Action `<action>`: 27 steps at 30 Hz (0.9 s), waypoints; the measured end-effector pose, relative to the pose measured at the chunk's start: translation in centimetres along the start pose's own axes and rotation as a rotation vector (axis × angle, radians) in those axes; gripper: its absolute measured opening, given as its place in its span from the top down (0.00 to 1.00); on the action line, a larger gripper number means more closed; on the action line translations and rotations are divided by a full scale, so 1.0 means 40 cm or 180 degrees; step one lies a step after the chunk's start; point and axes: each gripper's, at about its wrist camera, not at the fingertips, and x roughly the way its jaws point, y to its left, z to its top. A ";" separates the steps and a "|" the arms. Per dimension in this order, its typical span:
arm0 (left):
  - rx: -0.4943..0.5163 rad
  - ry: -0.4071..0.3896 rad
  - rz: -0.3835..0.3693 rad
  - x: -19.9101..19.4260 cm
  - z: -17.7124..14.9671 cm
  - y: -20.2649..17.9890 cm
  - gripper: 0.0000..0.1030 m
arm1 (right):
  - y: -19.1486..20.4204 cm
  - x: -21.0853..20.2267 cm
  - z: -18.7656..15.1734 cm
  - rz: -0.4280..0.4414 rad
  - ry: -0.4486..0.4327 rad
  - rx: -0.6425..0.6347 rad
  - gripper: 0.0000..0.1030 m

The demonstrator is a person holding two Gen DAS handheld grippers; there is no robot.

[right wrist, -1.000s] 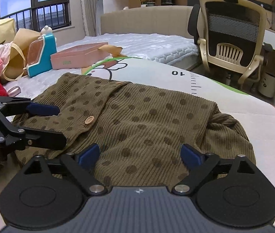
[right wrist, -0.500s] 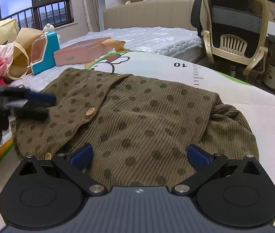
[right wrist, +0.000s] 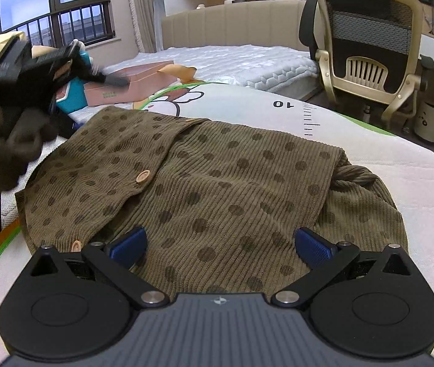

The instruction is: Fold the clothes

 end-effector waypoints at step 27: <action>0.1775 0.0351 0.0854 -0.183 -0.240 -0.105 0.00 | 0.048 -0.147 -0.039 -0.0470 0.0077 -0.0303 0.00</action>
